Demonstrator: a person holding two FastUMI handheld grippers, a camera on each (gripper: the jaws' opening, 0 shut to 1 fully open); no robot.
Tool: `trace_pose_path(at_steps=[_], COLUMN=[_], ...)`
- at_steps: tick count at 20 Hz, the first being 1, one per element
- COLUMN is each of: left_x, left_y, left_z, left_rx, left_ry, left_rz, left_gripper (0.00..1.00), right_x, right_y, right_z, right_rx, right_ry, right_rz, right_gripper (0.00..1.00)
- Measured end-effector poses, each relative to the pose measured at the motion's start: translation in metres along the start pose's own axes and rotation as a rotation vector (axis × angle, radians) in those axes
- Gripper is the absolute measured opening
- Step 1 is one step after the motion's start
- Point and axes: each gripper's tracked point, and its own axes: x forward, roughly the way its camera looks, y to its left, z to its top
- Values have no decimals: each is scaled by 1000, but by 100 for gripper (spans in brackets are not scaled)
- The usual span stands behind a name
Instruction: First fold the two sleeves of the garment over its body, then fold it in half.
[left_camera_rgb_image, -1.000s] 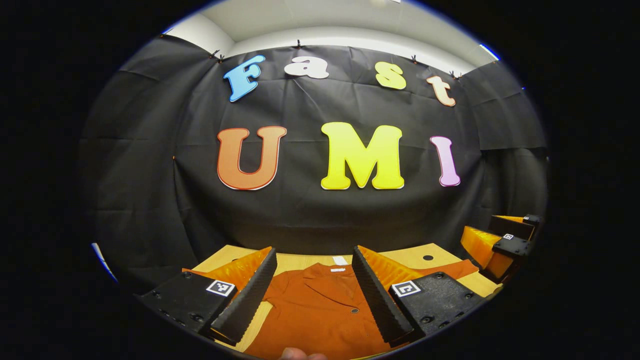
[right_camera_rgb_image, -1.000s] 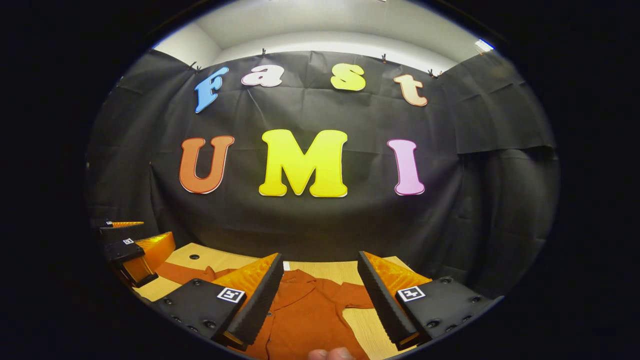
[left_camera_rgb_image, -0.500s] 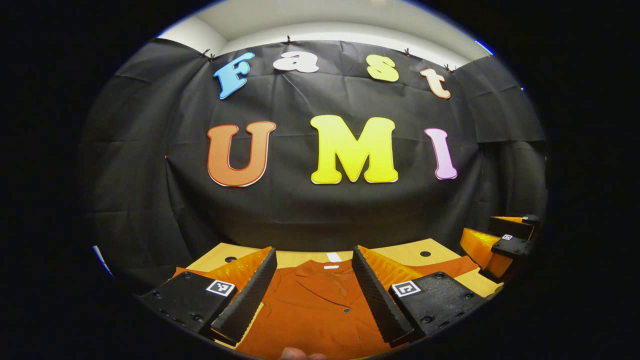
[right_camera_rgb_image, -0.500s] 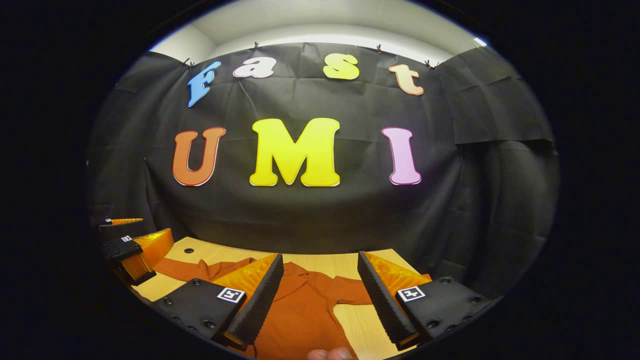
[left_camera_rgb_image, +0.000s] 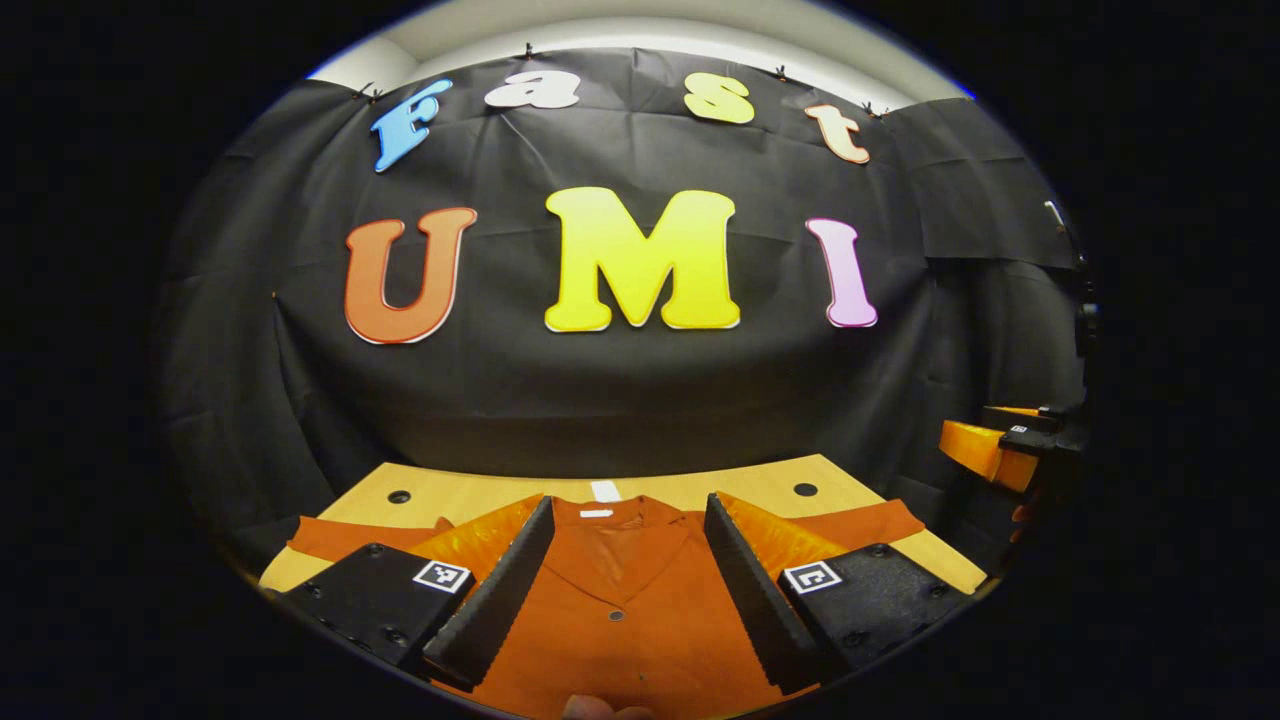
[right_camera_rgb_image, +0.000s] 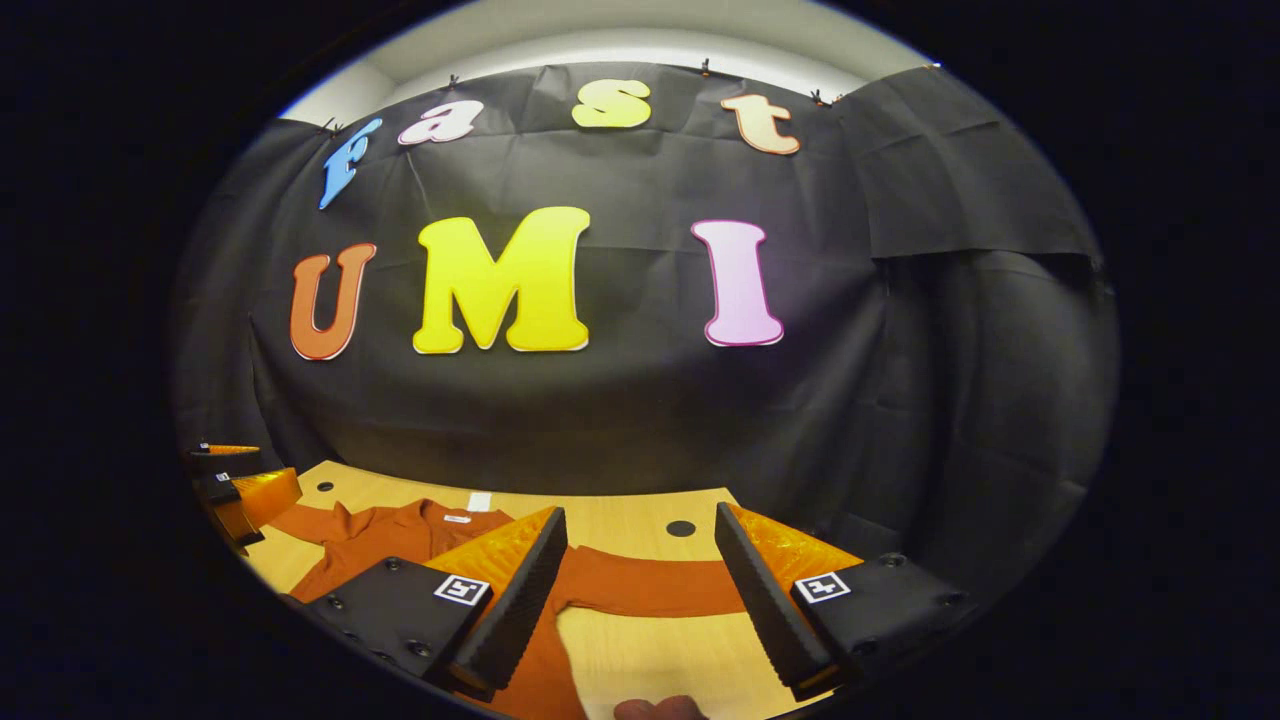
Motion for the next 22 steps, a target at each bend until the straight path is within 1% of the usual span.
trace_pose_path(at_steps=[1,2,4,7,9,10,12,13,14,15,16,17,18,19,20,22], left_x=[5,10,17,28,35,36,35,35,33,32,30,30,29,27,27,28], left_y=[-8,-17,-31,-47,-56,-62,-72,-74,-76,-76,-75,-74,-72,-70,-68,-64], left_z=[-2,-4,-10,-22,-31,-37,-47,-50,-53,-56,-57,-60,-61,-63,-64,-69], left_rx=[6,12,21,26,29,26,18,21,34,52,67,79,86,89,87,82], left_ry=[14,26,59,113,149,171,217,235,254,269,280,289,296,304,313,333], left_rz=[-12,-22,-32,-29,-21,-26,-32,-31,-23,-11,-3,2,11,21,32,51], left_gripper=[100,98,98,98,98,98,98,98,98,98,98,98,98,98,98,98], right_x=[9,19,43,81,113,130,157,170,183,195,207,217,225,232,236,241], right_y=[-21,-43,-85,-142,-169,-175,-184,-188,-193,-200,-205,-211,-217,-219,-221,-217], right_z=[-3,-7,-21,-55,-83,-97,-136,-157,-177,-195,-209,-224,-235,-245,-254,-273], right_rx=[3,9,24,60,109,141,180,199,215,242,271,290,318,338,347,394], right_ry=[16,32,77,157,205,225,294,331,373,404,420,447,466,481,500,551], right_rz=[-6,-17,-33,-60,-62,-44,-19,-4,-3,-6,-4,-19,-25,-27,-30,-29], right_gripper=[95,94,94,95,94,93,97,97,94,97,97,97,96,93,96,96])
